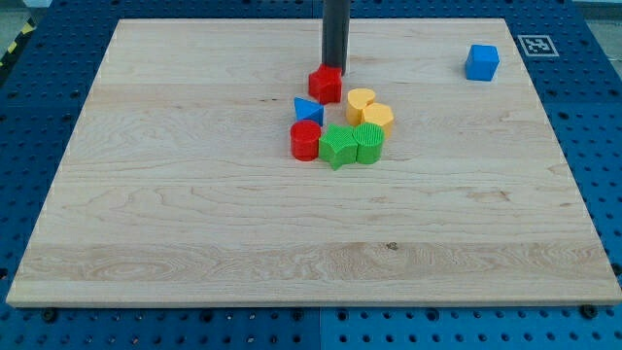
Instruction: Push the blue cube towards the top right of the red star
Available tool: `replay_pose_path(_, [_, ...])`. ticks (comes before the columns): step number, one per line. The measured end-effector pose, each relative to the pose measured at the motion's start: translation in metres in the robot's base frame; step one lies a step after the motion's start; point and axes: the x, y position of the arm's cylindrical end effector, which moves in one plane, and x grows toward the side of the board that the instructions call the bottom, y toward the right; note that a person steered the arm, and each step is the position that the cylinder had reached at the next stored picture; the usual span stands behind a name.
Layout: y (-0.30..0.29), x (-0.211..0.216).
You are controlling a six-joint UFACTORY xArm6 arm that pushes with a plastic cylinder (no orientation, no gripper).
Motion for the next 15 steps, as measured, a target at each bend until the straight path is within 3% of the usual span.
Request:
replay_pose_path(1, [-0.012,0.023])
replay_pose_path(2, [-0.015,0.016])
replay_pose_path(4, [-0.007,-0.068])
replay_pose_path(6, [0.122,-0.115])
replay_pose_path(7, [0.193,-0.116])
replay_pose_path(8, [0.23,-0.114])
replay_pose_path(10, [0.233,-0.114])
replay_pose_path(11, [0.263,-0.11])
replay_pose_path(12, [0.306,-0.082])
replay_pose_path(13, [0.296,-0.045])
replay_pose_path(15, [0.18,-0.027])
